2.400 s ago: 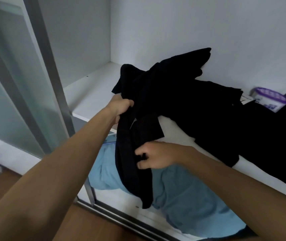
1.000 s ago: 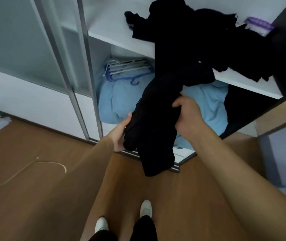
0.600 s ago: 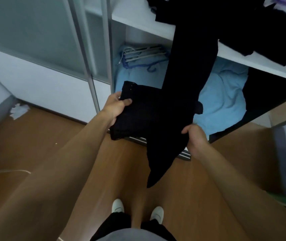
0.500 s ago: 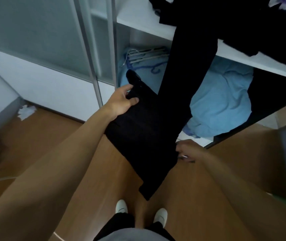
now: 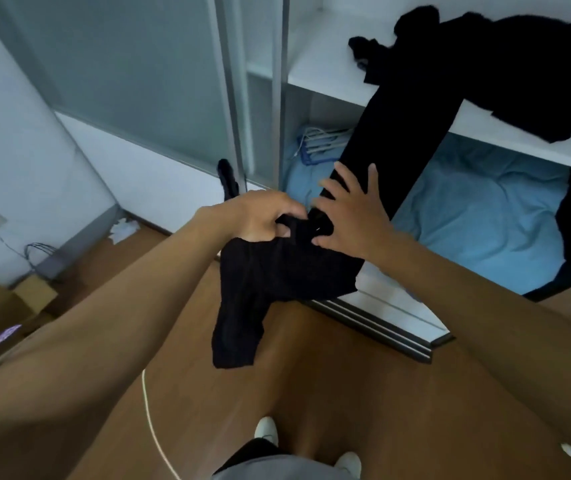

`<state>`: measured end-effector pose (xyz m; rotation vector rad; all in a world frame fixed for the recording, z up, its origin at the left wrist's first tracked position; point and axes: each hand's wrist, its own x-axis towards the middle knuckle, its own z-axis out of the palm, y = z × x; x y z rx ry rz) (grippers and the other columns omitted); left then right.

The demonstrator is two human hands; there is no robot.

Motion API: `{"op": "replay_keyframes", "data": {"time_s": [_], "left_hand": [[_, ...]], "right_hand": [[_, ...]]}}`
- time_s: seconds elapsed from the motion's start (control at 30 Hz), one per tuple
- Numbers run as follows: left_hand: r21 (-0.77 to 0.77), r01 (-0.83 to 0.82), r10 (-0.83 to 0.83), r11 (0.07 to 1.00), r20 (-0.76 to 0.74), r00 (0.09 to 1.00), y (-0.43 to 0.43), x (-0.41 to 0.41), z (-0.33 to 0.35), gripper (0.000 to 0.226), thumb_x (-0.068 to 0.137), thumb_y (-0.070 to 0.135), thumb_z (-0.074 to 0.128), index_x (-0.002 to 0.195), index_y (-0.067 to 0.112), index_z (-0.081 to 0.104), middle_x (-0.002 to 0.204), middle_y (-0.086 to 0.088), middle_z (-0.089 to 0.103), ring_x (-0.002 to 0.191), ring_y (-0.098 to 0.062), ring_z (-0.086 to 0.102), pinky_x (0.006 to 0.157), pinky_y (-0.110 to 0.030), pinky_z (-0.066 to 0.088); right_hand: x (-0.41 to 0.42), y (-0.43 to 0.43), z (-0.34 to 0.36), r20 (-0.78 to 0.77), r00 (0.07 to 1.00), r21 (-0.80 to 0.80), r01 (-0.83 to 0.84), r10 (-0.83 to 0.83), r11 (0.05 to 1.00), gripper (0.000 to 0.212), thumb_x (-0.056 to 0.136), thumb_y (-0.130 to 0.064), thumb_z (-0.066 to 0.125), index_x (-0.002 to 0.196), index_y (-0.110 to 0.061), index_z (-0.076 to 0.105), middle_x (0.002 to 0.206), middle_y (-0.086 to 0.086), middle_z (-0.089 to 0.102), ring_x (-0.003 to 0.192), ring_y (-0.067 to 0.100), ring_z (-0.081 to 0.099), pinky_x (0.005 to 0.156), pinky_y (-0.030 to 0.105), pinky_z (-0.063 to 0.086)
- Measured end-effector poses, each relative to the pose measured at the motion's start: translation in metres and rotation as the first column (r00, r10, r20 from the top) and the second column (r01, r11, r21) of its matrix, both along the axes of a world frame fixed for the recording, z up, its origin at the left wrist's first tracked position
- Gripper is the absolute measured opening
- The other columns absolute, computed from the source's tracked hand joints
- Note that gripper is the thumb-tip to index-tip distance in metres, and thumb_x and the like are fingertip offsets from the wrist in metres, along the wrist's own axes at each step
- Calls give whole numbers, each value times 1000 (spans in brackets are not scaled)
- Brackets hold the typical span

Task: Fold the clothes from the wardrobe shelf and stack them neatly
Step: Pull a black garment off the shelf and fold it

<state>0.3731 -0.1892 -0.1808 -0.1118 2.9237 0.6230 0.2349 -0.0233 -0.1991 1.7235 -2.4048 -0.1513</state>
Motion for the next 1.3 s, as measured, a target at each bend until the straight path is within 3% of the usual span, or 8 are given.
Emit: {"op": "replay_keyframes", "data": {"time_s": [0.1, 0.23, 0.53, 0.73, 0.93, 1.07, 1.17, 1.3], "left_hand": [[-44, -151, 153, 987, 42, 987, -7, 20, 1, 10, 92, 21, 65, 96, 29, 61, 92, 12, 62, 95, -17, 60, 83, -39, 47], [-75, -410, 416, 909, 224, 881, -24, 53, -10, 27, 90, 43, 68, 108, 23, 65, 102, 2, 66, 99, -24, 62, 88, -42, 51], [9, -632, 513, 775, 575, 638, -19, 79, -48, 38, 95, 32, 59, 129, 14, 56, 116, -13, 68, 93, -28, 71, 81, -38, 61], [551, -808, 588, 211, 588, 555, -6, 66, -64, 26, 101, 11, 49, 122, 1, 60, 97, -15, 75, 77, -24, 77, 63, -28, 61], [720, -656, 557, -226, 648, 519, 18, 28, -53, 20, 104, 8, 40, 109, -1, 57, 72, -15, 75, 63, -21, 75, 50, -23, 58], [744, -599, 579, -296, 639, 507, 30, 7, -40, 24, 105, 8, 37, 104, -6, 57, 64, -15, 73, 56, -19, 73, 46, -21, 56], [769, -582, 626, -263, 595, 503, 42, -7, -33, 21, 105, 8, 38, 106, -5, 54, 60, -15, 71, 51, -19, 72, 43, -22, 54], [800, -552, 642, -236, 555, 530, 52, -16, -32, 17, 103, 6, 43, 105, -6, 55, 65, -17, 73, 58, -22, 74, 48, -24, 57]], "right_hand": [[8, -16, 5, 237, 970, 41, 43, -51, 998, 38, 84, -62, 63, 71, -27, 62, 76, -5, 62, 90, 26, 65, 82, 41, 47], [35, -35, -8, 479, 864, -58, 208, -156, 976, 47, 86, -56, 62, 59, -19, 48, 63, -6, 51, 57, 15, 46, 51, 28, 26], [47, -50, -8, 508, 822, -53, 328, -257, 943, 46, 84, -52, 64, 60, -16, 49, 64, -3, 53, 62, 22, 51, 54, 29, 29], [28, -19, -13, 628, 739, -67, 362, -242, 930, 49, 85, -53, 63, 57, -18, 43, 57, -4, 50, 55, 18, 53, 51, 28, 31], [15, 12, -26, 760, 627, 35, 224, -171, 974, 23, 97, -33, 57, 86, -13, 61, 84, 4, 66, 81, 22, 65, 72, 37, 52], [17, 23, -23, 868, 474, 17, 274, -150, 962, 26, 100, -32, 51, 93, -11, 63, 85, 3, 65, 81, 18, 64, 66, 30, 46], [18, 29, -10, 939, 306, 41, 352, -156, 935, 35, 91, -59, 51, 85, -31, 70, 79, -10, 70, 78, 5, 68, 67, 26, 45], [23, 35, -6, 823, 528, 88, 246, -209, 965, 30, 76, -52, 68, 95, -29, 65, 88, -6, 70, 86, 13, 68, 78, 39, 57]]}}
